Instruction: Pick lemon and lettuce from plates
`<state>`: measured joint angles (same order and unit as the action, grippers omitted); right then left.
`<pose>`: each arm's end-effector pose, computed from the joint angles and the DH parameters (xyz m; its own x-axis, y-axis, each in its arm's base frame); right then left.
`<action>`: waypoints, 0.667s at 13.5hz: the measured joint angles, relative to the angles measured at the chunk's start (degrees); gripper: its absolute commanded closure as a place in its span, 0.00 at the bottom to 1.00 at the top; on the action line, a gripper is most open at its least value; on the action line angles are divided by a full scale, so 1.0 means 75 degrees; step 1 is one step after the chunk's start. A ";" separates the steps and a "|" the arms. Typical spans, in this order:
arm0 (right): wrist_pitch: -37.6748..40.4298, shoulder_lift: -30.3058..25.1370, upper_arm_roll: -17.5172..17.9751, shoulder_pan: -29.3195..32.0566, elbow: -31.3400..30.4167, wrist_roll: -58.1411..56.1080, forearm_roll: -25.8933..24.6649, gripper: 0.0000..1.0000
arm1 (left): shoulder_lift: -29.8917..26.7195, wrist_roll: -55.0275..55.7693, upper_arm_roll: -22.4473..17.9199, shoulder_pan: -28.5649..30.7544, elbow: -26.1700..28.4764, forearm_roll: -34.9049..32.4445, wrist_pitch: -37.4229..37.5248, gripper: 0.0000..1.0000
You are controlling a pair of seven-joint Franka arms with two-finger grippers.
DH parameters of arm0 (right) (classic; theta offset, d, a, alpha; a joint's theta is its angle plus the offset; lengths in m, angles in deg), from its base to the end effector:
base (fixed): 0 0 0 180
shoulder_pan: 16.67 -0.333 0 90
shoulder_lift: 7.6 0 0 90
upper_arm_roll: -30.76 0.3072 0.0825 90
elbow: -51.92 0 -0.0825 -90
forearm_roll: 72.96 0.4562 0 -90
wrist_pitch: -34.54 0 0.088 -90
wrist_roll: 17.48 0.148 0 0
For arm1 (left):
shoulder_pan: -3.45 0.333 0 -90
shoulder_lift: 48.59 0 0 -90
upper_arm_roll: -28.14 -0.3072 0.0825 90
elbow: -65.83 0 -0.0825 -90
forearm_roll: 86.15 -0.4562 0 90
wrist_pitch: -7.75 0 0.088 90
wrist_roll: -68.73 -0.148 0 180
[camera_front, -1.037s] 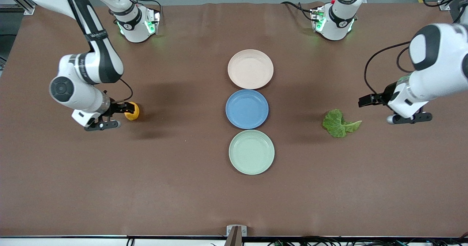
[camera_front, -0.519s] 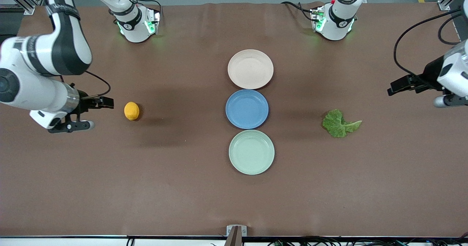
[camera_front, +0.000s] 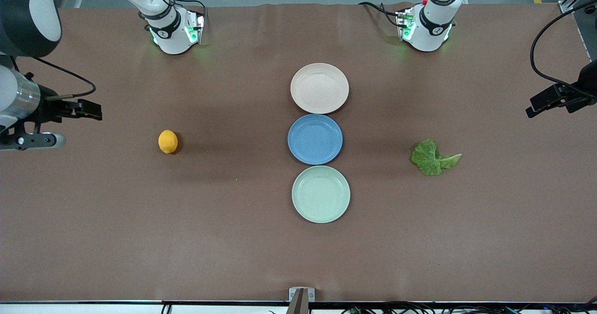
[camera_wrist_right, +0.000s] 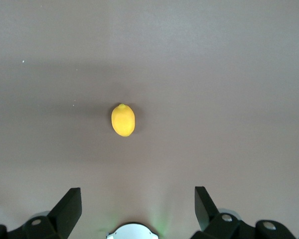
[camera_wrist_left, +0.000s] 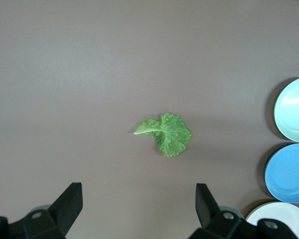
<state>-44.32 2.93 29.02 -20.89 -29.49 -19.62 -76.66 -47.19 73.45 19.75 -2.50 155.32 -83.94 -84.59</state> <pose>0.6480 0.0190 0.5233 0.9714 0.0661 -0.2282 0.0822 -0.9947 0.0616 0.6388 0.0208 0.5680 0.9918 0.1260 0.0226 0.1251 -0.9915 0.0370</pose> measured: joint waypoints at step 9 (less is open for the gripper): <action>0.0036 0.0149 -0.0012 0.0114 0.0192 -0.0001 0.0376 0.00 | 0.0007 0.0000 -0.0001 -0.0005 -0.0260 -0.0001 0.0243 0.00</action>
<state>-44.05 4.05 28.93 -20.04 -28.05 -19.62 -73.84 -47.14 73.45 19.74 -2.55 153.37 -83.94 -82.76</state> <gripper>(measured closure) 0.000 0.000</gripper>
